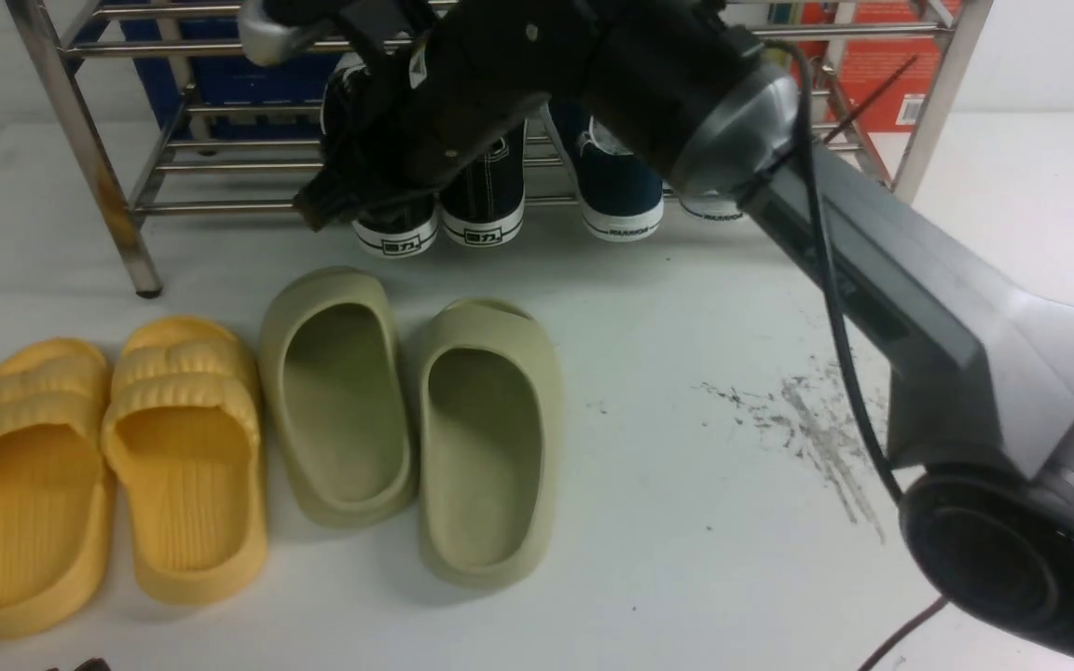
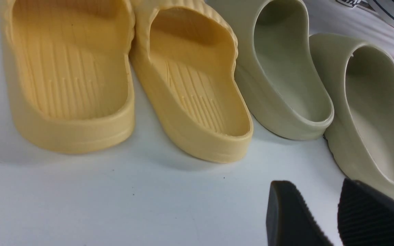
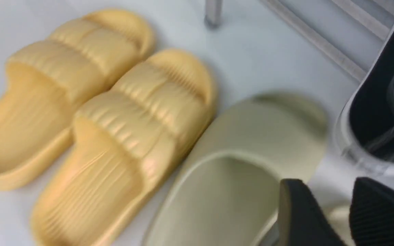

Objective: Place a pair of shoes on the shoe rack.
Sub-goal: Use the right arm to put a shoe into the shoe rack

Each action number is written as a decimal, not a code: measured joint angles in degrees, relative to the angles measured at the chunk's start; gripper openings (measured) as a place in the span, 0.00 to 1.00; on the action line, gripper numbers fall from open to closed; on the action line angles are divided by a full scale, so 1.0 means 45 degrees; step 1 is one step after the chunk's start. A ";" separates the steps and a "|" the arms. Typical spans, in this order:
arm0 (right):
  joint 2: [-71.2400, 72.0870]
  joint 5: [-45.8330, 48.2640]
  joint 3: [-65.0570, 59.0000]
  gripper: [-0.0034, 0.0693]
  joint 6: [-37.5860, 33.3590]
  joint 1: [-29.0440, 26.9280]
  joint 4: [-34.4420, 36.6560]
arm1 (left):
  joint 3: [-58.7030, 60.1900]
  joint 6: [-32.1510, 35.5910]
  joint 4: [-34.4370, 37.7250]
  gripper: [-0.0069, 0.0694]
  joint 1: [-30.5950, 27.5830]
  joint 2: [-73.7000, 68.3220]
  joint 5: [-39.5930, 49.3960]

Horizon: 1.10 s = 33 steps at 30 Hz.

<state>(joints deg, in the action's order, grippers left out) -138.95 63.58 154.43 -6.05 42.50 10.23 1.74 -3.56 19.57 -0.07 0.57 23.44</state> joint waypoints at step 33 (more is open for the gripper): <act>-0.2367 -0.4278 0.0000 0.08 0.3234 -0.0301 -0.1471 | 0.0000 0.0000 0.0000 0.40 0.0000 0.0000 0.0000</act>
<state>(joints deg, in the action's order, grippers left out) -149.60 44.33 154.43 8.50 41.15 3.62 1.74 -3.56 19.57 -0.07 0.57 23.44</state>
